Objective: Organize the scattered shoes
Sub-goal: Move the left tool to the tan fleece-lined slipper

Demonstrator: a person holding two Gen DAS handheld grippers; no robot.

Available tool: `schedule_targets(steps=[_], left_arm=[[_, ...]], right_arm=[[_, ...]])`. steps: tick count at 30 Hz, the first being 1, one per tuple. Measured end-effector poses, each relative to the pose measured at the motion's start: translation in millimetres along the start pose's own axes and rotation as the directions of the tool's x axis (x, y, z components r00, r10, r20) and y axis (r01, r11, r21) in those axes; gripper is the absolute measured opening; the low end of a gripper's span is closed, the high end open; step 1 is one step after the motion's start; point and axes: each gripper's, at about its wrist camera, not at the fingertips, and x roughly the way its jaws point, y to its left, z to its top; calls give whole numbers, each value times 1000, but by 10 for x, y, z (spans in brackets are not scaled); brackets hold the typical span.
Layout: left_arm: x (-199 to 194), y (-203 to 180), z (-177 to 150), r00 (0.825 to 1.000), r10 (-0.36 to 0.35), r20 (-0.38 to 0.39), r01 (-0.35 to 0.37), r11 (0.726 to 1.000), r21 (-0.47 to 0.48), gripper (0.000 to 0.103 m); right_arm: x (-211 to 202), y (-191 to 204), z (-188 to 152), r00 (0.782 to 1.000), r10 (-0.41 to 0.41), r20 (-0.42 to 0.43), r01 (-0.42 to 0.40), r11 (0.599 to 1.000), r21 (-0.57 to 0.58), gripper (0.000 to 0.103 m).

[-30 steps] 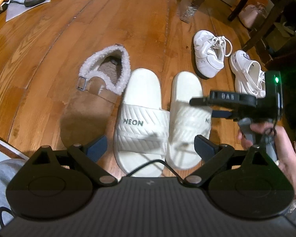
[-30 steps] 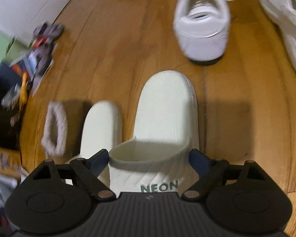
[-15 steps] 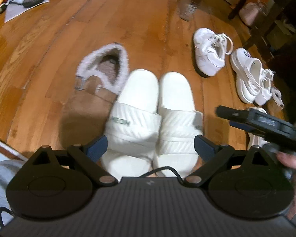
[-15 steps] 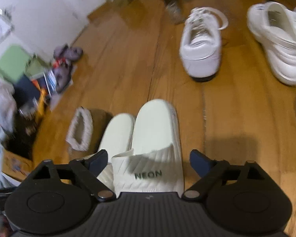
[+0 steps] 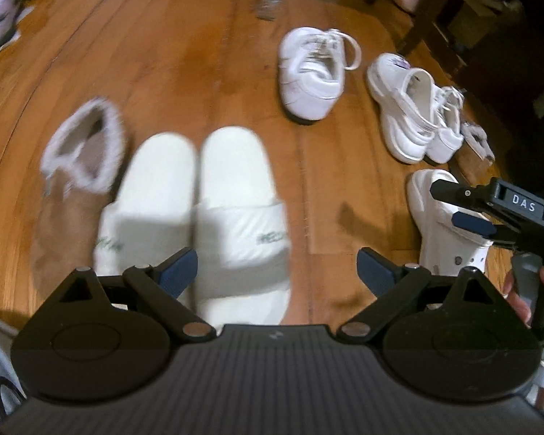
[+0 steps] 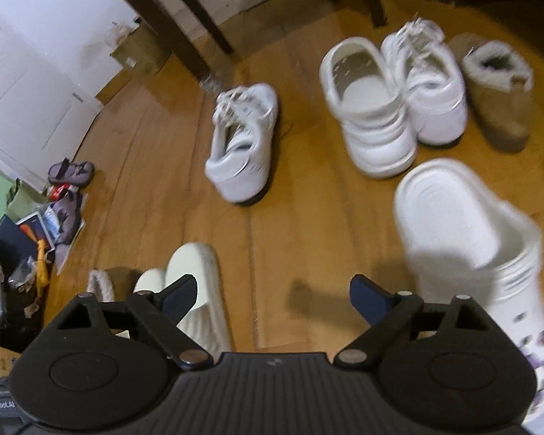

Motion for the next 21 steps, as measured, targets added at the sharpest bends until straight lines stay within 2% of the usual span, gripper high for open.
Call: schedule_targets(steps=[6, 12, 15, 21], left_arm=[[101, -760, 161, 1000, -16, 14, 14, 986, 167, 95], [174, -1624, 293, 997, -64, 52, 44, 946, 322, 95], [332, -2011, 424, 994, -90, 54, 64, 928, 367, 95], [803, -2568, 715, 989, -146, 35, 118, 898, 425, 96]], right_arm=[[-353, -258, 58, 991, -106, 85, 111, 992, -61, 92], [-759, -566, 261, 963, -198, 183, 221, 969, -113, 88], [-871, -745, 389, 956, -211, 204, 235, 967, -100, 88], [-915, -1434, 719, 951, -242, 194, 246, 969, 3, 88]])
